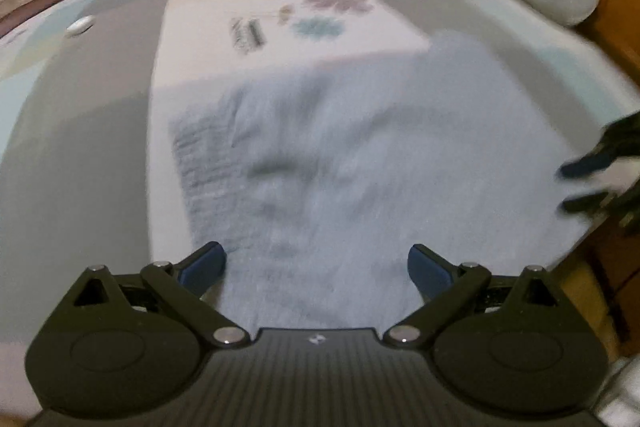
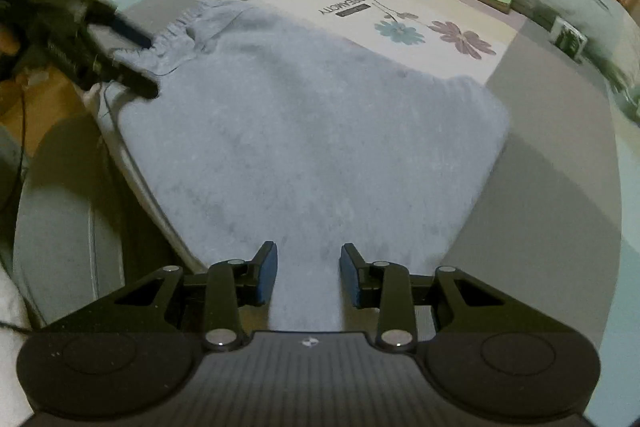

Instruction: Fold clothes

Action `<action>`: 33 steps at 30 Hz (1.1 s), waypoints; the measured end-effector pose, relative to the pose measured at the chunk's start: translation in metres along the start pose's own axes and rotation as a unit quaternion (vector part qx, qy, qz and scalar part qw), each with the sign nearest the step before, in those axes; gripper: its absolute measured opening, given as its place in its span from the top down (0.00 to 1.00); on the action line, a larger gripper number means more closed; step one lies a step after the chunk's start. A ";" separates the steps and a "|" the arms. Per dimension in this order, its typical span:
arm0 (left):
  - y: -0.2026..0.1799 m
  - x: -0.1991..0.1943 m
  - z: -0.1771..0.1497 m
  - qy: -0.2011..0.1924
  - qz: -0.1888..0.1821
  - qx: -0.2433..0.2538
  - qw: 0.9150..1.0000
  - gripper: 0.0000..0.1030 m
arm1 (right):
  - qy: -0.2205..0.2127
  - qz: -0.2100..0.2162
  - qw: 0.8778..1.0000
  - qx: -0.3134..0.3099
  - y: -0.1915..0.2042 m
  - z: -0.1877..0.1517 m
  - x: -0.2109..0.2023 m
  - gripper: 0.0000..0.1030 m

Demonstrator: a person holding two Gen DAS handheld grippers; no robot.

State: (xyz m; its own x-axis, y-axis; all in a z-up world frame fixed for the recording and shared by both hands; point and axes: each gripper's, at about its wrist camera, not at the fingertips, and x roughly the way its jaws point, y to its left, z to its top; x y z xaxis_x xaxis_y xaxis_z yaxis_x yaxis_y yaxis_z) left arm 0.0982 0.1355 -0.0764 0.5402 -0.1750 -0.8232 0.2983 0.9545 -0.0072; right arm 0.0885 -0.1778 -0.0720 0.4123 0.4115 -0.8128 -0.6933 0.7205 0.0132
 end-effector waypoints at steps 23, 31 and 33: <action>0.013 0.031 0.051 -0.005 -0.025 -0.008 1.000 0.05 | -0.098 0.049 0.985 0.135 -0.104 0.048 0.039 0.46; 0.003 0.001 0.051 -0.013 -0.007 0.010 1.000 0.06 | -0.087 0.036 0.984 0.148 -0.118 0.037 0.033 0.38; -0.007 -0.009 0.054 -0.026 -0.015 0.026 0.999 0.05 | -0.092 0.043 0.986 0.135 -0.107 0.039 0.023 0.34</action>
State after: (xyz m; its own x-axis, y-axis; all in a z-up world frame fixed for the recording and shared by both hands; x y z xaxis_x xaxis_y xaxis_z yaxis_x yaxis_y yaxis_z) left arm 0.1344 0.1172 -0.0384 0.5705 -0.2164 -0.7923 0.3536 0.9354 -0.0008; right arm 0.1954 -0.2240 -0.0700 0.4766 0.5542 -0.6824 -0.5576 0.7907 0.2527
